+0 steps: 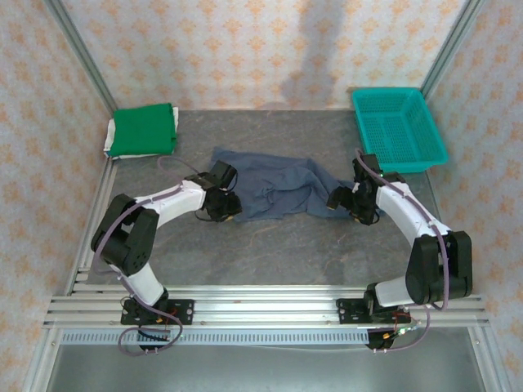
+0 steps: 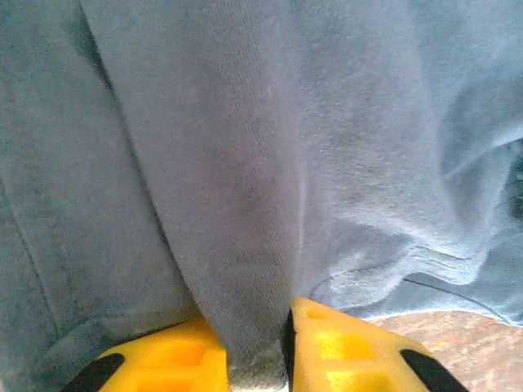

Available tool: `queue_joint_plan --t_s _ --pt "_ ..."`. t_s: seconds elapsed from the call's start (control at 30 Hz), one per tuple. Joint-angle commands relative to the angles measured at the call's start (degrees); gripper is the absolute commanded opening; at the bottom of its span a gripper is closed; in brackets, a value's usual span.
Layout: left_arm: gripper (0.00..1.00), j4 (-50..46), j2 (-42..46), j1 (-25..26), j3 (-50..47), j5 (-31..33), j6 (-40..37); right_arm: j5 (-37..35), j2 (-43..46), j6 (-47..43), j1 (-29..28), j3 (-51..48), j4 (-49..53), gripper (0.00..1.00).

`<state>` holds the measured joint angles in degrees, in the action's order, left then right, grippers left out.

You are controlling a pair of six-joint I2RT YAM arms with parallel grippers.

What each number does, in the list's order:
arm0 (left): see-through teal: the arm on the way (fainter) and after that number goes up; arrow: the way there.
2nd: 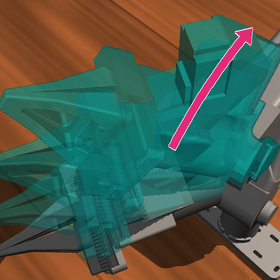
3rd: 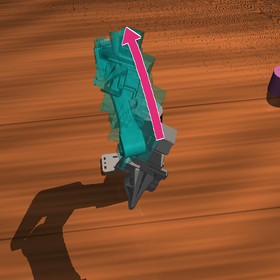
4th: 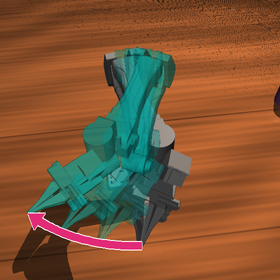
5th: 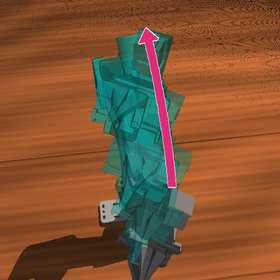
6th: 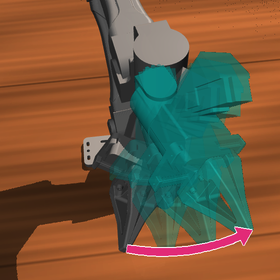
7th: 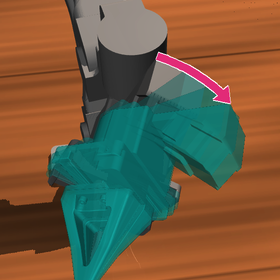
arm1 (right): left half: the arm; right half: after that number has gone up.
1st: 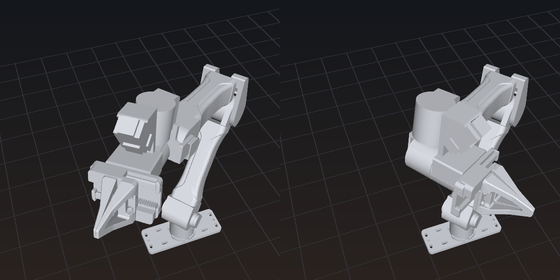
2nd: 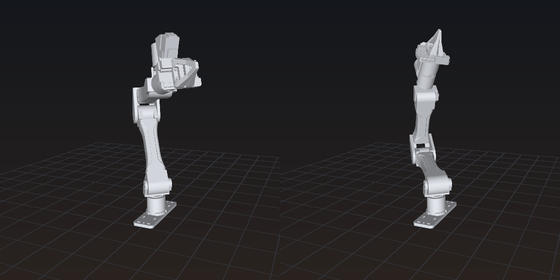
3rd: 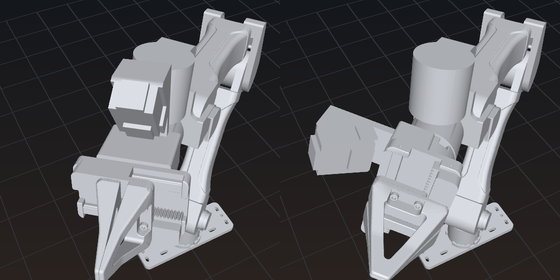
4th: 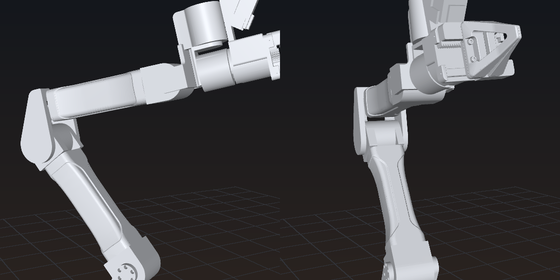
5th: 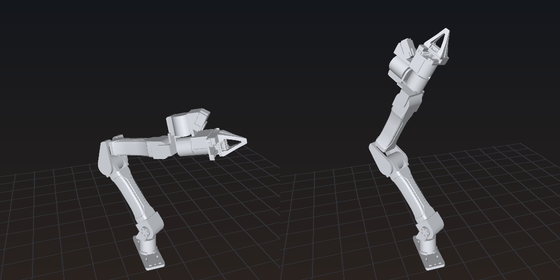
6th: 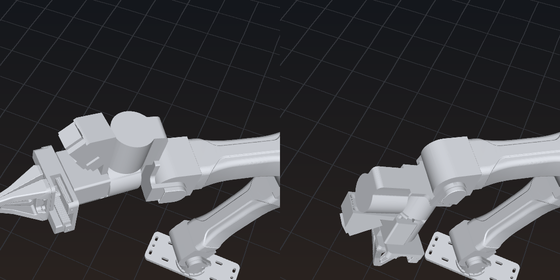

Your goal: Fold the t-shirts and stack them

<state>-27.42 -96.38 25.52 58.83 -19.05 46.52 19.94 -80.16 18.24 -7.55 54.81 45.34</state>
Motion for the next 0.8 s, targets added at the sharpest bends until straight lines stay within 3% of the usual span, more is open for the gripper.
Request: queue_joint_plan --t_s 0.0,0.47,0.57,0.63,0.77 --pt "0.19 -1.64 3.69 0.59 -0.09 -0.15 -0.23 -2.34 1.11 0.65 0.6 -1.22 -0.24 0.87" --pt "0.19 0.1 -0.02 0.58 -0.44 -1.44 -0.29 -2.8 -1.77 0.27 0.78 -1.46 -0.96 0.86" --pt "0.13 0.23 -2.06 0.58 1.05 -1.3 -0.69 -2.81 -1.83 0.29 0.74 -1.44 -0.91 0.86" --pt "0.02 0.09 -2.6 0.54 1.85 -1.22 -1.16 -3.03 -1.56 0.22 0.78 -1.58 -0.96 0.86" --pt "0.0 -0.95 -0.84 0.59 2.88 -1.11 -1.88 -5.96 -0.41 0.9 1.27 -2.47 -0.26 0.86"
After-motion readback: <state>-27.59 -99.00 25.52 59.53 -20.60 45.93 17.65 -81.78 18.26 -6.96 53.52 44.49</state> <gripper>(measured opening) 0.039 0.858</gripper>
